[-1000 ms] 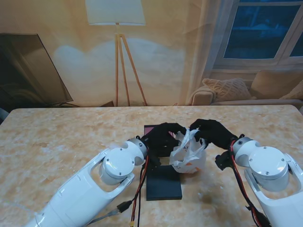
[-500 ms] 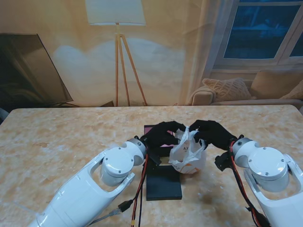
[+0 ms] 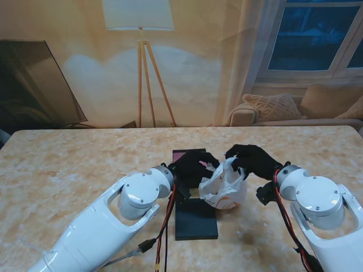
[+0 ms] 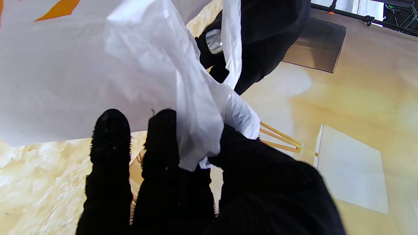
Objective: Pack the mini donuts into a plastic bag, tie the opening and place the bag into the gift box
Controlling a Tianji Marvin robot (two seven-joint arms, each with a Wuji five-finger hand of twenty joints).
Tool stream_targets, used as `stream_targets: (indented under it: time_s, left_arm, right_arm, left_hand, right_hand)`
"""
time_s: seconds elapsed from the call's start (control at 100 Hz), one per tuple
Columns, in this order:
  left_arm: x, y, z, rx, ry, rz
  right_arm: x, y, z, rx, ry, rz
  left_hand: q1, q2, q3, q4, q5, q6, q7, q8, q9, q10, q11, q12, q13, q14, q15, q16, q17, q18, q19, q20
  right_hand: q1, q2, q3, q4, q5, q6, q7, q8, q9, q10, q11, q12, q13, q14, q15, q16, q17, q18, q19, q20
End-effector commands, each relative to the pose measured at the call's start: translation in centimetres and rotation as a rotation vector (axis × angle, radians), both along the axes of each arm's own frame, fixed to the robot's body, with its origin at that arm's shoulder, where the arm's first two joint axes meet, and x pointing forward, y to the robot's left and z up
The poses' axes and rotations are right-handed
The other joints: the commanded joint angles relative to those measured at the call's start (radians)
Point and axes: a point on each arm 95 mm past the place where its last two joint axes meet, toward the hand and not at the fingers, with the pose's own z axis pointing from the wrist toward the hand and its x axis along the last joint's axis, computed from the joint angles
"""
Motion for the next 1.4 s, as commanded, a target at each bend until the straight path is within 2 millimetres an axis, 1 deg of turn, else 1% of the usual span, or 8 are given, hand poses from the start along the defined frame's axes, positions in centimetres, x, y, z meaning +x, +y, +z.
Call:
stream_targets:
  time_s: [0.0, 0.15, 0.25, 0.63, 0.92, 0.98, 1.1, 1.39]
  left_arm:
    - [0.2, 0.1, 0.1, -0.011, 0.021, -0.044]
    - [0.7, 0.4, 0.0, -0.017, 0.034, -0.099]
    - [0.8, 0.4, -0.1, -0.041, 0.05, -0.115]
    - [0.6, 0.2, -0.4, -0.064, 0.064, -0.043]
    - [0.4, 0.3, -0.5, -0.055, 0.071, -0.058]
    - [0.4, 0.4, -0.6, -0.05, 0.071, -0.059]
    - [0.4, 0.7, -0.6, -0.049, 0.068, -0.051]
    - [0.5, 1.7, -0.5, -0.073, 0.086, -0.09]
  right_arm:
    - [-0.3, 0.3, -0.3, 0.008, 0.014, 0.015]
    - [-0.4, 0.3, -0.3, 0.015, 0.018, 0.014]
    - [-0.4, 0.4, -0.3, 0.02, 0.022, 0.015]
    - [-0.8, 0.1, -0.4, -0.016, 0.008, 0.046]
    - [-0.6, 0.2, -0.4, -0.073, -0.036, 0.035]
    - [-0.6, 0.2, -0.3, -0.074, -0.042, 0.027]
    - [-0.5, 0.2, -0.1, -0.085, -0.057, 0.008]
    - [-0.5, 0.1, 0.1, -0.093, -0.071, -0.012]
  left_hand:
    - [0.057, 0.023, -0.069, -0.012, 0.035, -0.049, 0.054, -0.033, 0.012, -0.016, -0.029, -0.022, -0.033, 0.012, -0.042, -0.035, -0.022, -0.002, -0.018, -0.024]
    - [0.106, 0.099, -0.033, 0.026, 0.017, -0.096, -0.035, -0.021, -0.013, -0.026, -0.074, -0.073, -0.086, 0.016, -0.099, -0.084, -0.051, 0.011, -0.06, -0.029]
    - [-0.009, 0.079, 0.077, 0.117, -0.064, -0.075, -0.181, -0.008, -0.033, -0.004, -0.089, -0.085, -0.099, 0.022, -0.111, -0.093, -0.06, 0.021, -0.079, -0.026]
    - [-0.158, -0.023, 0.171, 0.091, -0.152, -0.053, -0.276, -0.011, -0.016, -0.008, -0.074, -0.067, -0.069, 0.017, -0.086, -0.069, -0.047, 0.021, -0.073, -0.009]
    - [-0.155, -0.005, 0.163, 0.089, -0.016, 0.006, -0.149, 0.055, 0.007, 0.009, -0.055, -0.044, -0.068, 0.019, -0.077, -0.057, -0.045, 0.02, -0.067, -0.002]
    - [-0.106, -0.033, 0.107, -0.007, 0.005, 0.011, -0.084, 0.09, 0.011, 0.011, -0.048, -0.03, -0.069, 0.018, -0.076, -0.055, -0.044, 0.017, -0.066, -0.002]
    - [-0.069, -0.055, 0.057, -0.042, -0.006, 0.002, 0.033, 0.138, 0.015, 0.013, -0.039, -0.015, -0.065, 0.017, -0.071, -0.052, -0.043, 0.015, -0.063, -0.001]
    - [0.02, 0.142, -0.187, 0.007, 0.024, -0.021, 0.014, -0.002, 0.01, 0.002, -0.085, -0.055, -0.111, 0.028, -0.136, -0.105, -0.077, 0.015, -0.114, -0.019]
  right_hand:
    - [0.008, 0.005, 0.013, 0.008, 0.027, 0.02, 0.008, -0.008, 0.037, -0.02, 0.003, -0.006, 0.023, -0.006, -0.003, 0.009, 0.007, 0.005, 0.017, 0.015]
    - [0.008, 0.005, 0.012, 0.009, 0.025, 0.019, 0.009, -0.007, 0.036, -0.02, 0.005, -0.004, 0.023, -0.006, -0.002, 0.009, 0.006, 0.003, 0.017, 0.015]
    - [0.007, 0.006, 0.011, 0.009, 0.025, 0.018, 0.009, -0.007, 0.035, -0.021, 0.005, -0.004, 0.023, -0.007, -0.001, 0.009, 0.006, 0.004, 0.017, 0.015]
    - [0.022, -0.023, -0.009, -0.012, 0.03, 0.025, -0.012, -0.064, 0.066, -0.023, -0.043, -0.056, 0.046, 0.002, -0.06, -0.02, 0.024, -0.005, 0.016, 0.01]
    - [0.028, -0.126, -0.075, -0.082, 0.04, 0.044, 0.028, -0.269, 0.165, -0.031, -0.104, -0.191, 0.14, 0.003, -0.176, -0.084, 0.103, -0.04, 0.021, -0.01]
    - [0.023, -0.126, -0.085, -0.089, 0.045, 0.049, 0.027, -0.283, 0.175, -0.036, -0.098, -0.194, 0.151, 0.003, -0.174, -0.084, 0.113, -0.04, 0.023, -0.011]
    - [0.023, -0.11, -0.113, -0.098, 0.048, 0.059, 0.036, -0.297, 0.182, -0.042, -0.069, -0.189, 0.164, -0.003, -0.158, -0.078, 0.122, -0.042, 0.03, -0.01]
    - [0.015, -0.063, -0.172, -0.121, 0.082, 0.118, 0.039, -0.34, 0.23, -0.064, -0.037, -0.215, 0.212, 0.004, -0.139, -0.082, 0.154, -0.052, 0.046, -0.012]
